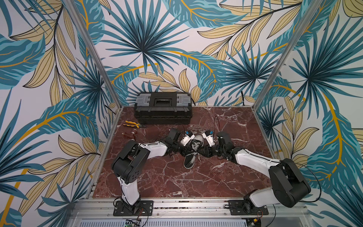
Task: Tie the shoes
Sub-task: Cross the shoelace with the shoelace.
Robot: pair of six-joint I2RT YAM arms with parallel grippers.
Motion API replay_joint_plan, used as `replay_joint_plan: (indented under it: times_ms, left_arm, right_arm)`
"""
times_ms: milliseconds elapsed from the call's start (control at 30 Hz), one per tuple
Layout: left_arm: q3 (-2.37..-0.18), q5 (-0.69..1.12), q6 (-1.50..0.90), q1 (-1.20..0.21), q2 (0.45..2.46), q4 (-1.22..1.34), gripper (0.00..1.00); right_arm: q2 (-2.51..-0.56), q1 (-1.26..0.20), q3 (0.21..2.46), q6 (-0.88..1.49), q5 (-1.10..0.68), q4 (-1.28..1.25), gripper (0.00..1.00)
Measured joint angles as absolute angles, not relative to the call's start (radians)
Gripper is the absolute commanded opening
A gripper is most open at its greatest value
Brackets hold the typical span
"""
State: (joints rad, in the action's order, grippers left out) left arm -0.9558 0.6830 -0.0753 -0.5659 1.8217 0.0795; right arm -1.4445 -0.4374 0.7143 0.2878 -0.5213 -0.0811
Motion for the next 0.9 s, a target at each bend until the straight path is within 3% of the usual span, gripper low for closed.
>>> replay_joint_plan:
  times_ms: [333, 900]
  left_arm:
    - [-0.955, 0.677, -0.066, -0.566, 1.818, 0.081, 0.0]
    - [-0.943, 0.704, -0.002, -0.567, 1.747, 0.109, 0.0]
  right_arm:
    - [-1.49, -0.437, 0.747, 0.307, -0.339, -0.002, 0.24]
    - [-1.549, -0.439, 0.759, 0.306, -0.375, -0.009, 0.21]
